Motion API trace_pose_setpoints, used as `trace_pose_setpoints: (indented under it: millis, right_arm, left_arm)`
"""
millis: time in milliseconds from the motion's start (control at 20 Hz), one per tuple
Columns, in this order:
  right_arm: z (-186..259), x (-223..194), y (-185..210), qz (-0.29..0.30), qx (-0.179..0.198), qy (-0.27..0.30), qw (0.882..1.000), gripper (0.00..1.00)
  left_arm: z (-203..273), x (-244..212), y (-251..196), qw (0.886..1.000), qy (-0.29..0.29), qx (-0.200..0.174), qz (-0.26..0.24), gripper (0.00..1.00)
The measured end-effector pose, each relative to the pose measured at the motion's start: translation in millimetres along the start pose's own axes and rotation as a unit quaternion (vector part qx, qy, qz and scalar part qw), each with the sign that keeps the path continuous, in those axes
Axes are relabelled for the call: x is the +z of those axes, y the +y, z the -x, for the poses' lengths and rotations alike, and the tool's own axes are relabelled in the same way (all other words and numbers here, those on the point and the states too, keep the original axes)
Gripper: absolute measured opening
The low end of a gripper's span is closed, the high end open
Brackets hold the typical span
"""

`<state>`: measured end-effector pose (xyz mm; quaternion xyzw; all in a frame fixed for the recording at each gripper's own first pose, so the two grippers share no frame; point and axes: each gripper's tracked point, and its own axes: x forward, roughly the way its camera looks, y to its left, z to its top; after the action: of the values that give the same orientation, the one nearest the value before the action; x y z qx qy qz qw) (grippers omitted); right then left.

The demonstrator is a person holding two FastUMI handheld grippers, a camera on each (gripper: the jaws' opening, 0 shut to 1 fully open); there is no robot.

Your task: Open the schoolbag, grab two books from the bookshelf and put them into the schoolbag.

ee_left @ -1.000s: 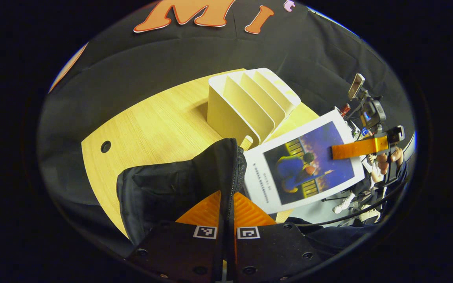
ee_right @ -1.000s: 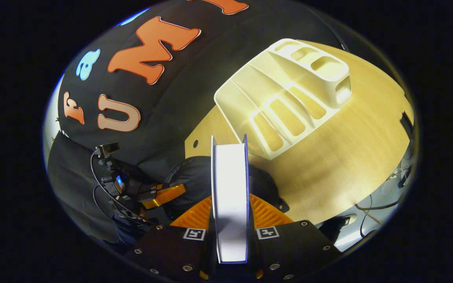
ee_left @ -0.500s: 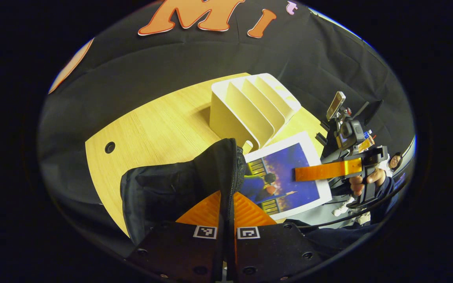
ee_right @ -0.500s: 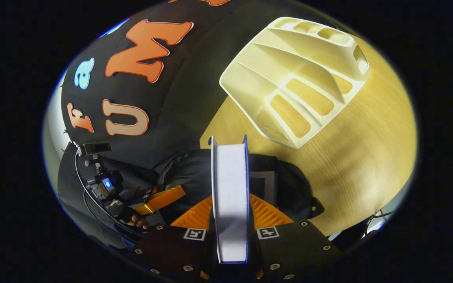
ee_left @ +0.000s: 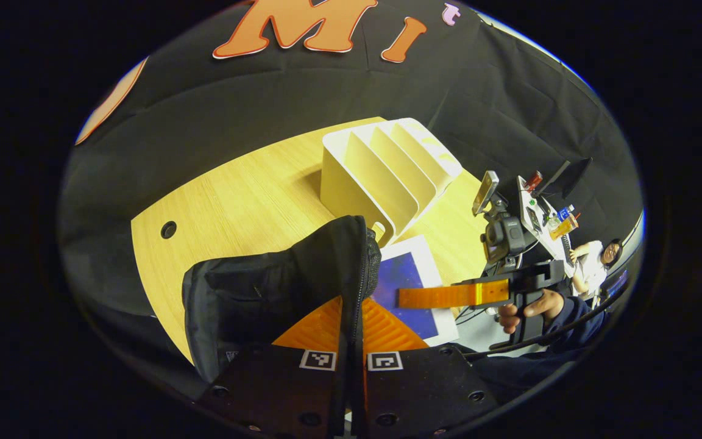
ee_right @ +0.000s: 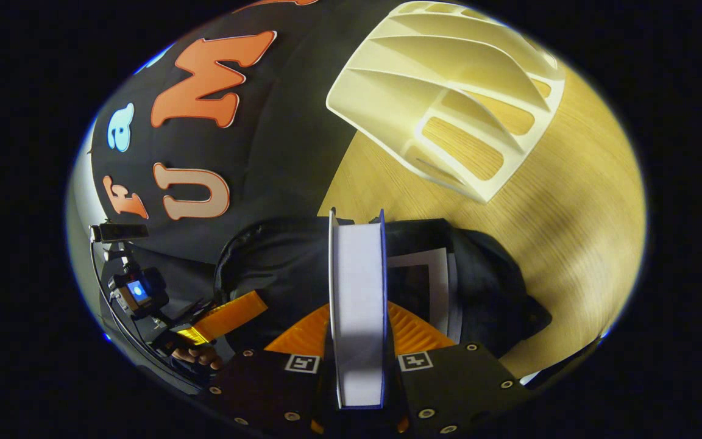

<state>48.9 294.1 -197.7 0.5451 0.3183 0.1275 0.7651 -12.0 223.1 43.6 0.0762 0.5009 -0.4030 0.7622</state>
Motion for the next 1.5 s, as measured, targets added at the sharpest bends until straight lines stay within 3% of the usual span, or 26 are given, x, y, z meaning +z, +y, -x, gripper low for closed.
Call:
trace_pose_setpoints:
  millis: [600,650,700,850,900,1050,1100,1250,1350,1500]
  right_arm:
    - [-44.0,-22.3,-8.6,-0.019,0.034,0.001,0.999,0.33]
    - [-47.8,-26.4,-10.4,-0.017,0.034,0.005,0.999,0.24]
    - [-51.0,-28.5,-9.1,-0.017,0.036,0.011,0.999,0.33]
    - [-59.9,-37.2,-7.8,-0.011,0.031,0.029,0.999,0.35]
    - [-64.2,-38.7,-13.7,-0.001,0.010,0.031,0.999,0.36]
    - [-65.4,-38.9,-40.6,0.047,-0.054,0.042,0.997,0.59]
    - [-63.9,-41.7,-39.6,0.053,-0.055,0.049,0.996,0.63]
    - [-53.4,-34.2,-35.1,0.083,-0.068,0.056,0.993,0.91]
    - [-40.4,-27.1,-35.4,0.109,-0.087,0.056,0.989,0.98]
    - [-19.8,-10.2,-36.1,0.126,-0.093,0.050,0.986,0.98]
  left_arm:
    - [-5.1,-1.1,-23.3,1.000,-0.009,-0.015,-0.005,0.05]
    - [-5.9,-1.5,-25.6,1.000,-0.010,-0.014,-0.007,0.05]
    - [-6.6,-2.1,-27.6,1.000,-0.010,-0.016,-0.006,0.05]
    - [-10.1,-6.8,-28.8,1.000,-0.013,-0.013,0.000,0.05]
    - [-11.1,-8.4,-28.6,1.000,-0.014,-0.011,0.004,0.05]
    - [-17.2,-13.0,-27.9,1.000,-0.018,-0.001,0.013,0.05]
    - [-17.9,-14.1,-28.9,1.000,-0.020,0.000,0.020,0.05]
    - [-19.3,-15.3,-28.2,0.999,-0.030,0.011,0.035,0.05]
    - [-18.8,-16.0,-26.6,0.998,-0.035,0.020,0.048,0.05]
    - [-22.7,-18.6,-28.0,0.997,-0.035,0.035,0.062,0.05]
